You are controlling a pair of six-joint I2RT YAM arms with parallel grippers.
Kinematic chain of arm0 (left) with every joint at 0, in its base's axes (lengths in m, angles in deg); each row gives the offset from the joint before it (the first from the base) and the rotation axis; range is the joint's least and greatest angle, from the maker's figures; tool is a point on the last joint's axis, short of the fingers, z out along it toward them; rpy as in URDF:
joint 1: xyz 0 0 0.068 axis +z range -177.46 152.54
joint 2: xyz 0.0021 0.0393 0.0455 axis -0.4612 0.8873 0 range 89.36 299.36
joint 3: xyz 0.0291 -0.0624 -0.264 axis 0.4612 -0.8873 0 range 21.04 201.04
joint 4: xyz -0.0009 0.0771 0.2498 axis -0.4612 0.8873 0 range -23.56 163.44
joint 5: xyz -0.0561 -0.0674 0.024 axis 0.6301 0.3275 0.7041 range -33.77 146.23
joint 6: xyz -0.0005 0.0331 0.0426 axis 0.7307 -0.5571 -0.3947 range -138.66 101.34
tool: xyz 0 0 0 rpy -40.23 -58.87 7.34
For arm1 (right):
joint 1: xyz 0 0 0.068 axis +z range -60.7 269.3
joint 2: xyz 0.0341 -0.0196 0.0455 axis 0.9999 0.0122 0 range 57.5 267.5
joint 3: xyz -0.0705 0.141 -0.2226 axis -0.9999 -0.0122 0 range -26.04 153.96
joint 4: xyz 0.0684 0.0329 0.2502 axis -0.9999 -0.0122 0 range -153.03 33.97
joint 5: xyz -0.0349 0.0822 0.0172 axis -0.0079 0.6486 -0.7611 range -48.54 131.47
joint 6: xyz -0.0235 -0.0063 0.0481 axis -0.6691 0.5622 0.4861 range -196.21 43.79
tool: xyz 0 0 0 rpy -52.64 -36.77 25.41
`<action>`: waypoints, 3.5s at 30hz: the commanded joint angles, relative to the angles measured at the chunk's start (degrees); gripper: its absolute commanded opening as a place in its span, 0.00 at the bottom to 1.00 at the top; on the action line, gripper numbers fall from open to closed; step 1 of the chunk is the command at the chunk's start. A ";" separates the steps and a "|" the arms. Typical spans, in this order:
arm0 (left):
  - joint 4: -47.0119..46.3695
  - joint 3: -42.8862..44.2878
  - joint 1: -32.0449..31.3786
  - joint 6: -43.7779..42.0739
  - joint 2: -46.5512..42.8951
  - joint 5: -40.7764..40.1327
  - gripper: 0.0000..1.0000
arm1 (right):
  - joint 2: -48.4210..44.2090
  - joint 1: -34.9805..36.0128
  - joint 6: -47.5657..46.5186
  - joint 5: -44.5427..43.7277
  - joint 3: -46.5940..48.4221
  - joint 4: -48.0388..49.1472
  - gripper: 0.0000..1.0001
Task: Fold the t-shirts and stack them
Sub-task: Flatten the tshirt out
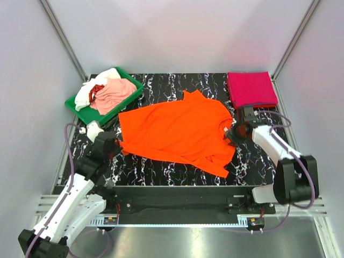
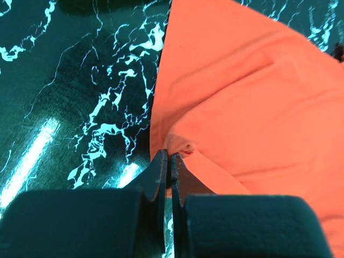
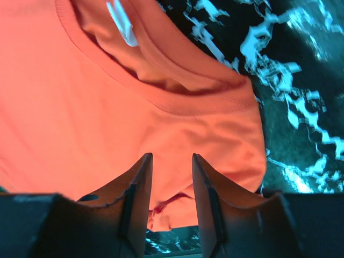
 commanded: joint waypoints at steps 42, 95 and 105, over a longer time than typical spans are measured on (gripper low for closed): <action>-23.67 -2.39 -17.50 3.70 50.81 19.36 0.26 | 6.55 3.16 -21.48 4.90 8.10 2.06 0.39; -11.46 48.49 16.86 -29.24 75.50 32.28 0.53 | 53.05 -5.10 -49.00 14.27 59.11 -3.83 0.00; -11.63 49.81 16.60 -28.98 80.78 35.27 0.48 | 49.79 -5.11 -47.95 12.95 57.88 -3.83 0.00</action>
